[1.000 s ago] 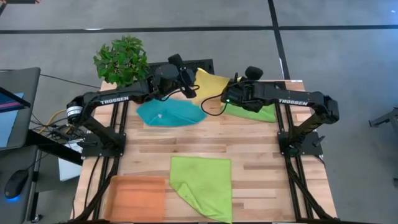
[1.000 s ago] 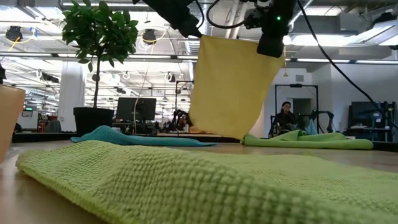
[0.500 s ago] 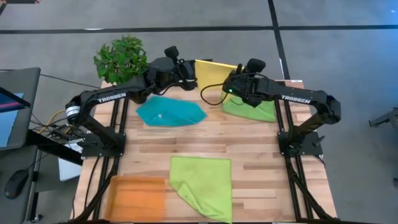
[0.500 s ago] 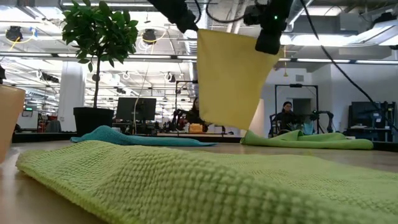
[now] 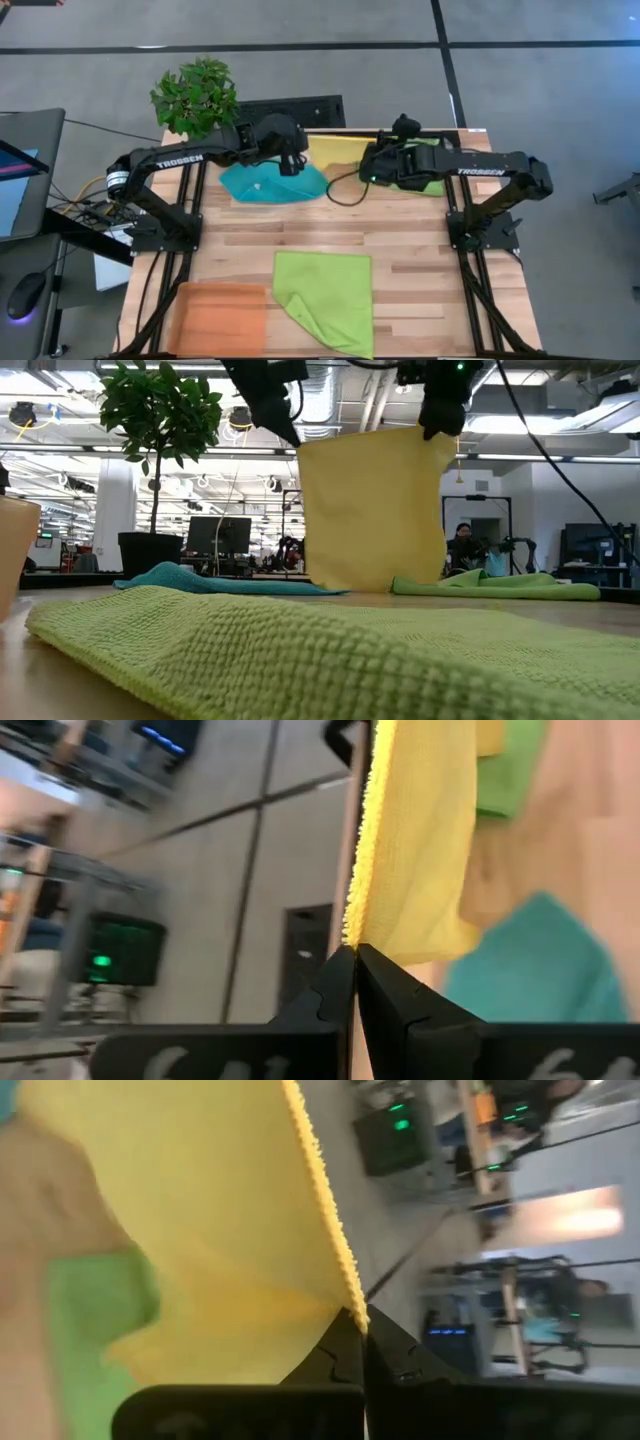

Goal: Fold microfiber towels
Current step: Fold the yellow towel

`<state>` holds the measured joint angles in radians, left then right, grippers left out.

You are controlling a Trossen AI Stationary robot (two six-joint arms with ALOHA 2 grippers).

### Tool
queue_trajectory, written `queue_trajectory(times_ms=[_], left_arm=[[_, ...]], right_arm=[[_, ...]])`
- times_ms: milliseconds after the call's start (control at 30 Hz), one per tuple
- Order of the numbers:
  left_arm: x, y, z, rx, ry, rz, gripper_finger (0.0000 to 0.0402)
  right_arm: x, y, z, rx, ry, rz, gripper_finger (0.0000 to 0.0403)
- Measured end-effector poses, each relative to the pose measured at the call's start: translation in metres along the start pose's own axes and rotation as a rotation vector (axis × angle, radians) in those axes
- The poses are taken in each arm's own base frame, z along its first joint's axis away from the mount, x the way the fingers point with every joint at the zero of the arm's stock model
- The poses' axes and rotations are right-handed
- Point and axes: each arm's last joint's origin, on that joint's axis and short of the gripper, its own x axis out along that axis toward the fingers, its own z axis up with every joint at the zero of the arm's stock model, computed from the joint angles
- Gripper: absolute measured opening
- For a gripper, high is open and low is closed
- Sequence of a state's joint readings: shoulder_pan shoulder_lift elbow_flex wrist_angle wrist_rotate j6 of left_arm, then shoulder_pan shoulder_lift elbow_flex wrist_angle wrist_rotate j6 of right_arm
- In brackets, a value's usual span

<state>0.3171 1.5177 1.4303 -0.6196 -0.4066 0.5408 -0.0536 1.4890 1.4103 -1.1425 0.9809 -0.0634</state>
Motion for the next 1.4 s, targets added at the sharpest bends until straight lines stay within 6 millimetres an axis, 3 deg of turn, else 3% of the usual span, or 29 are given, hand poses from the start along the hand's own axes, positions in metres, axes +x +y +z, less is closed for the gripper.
queue_trajectory(times_ms=[433,933,1400], left_arm=[[-0.020,-0.054,0.001,-0.031,0.068,-0.291,0.0000],[-0.027,-0.141,-0.018,-0.106,0.150,-0.466,0.0000],[-0.014,-0.190,-0.051,-0.247,0.195,-0.633,0.0000]], right_arm=[[-0.034,0.060,-0.018,0.038,-0.032,0.268,0.0006],[-0.079,0.102,-0.034,0.121,-0.052,0.550,0.0006],[-0.055,0.161,-0.052,0.215,-0.092,0.765,0.0006]])
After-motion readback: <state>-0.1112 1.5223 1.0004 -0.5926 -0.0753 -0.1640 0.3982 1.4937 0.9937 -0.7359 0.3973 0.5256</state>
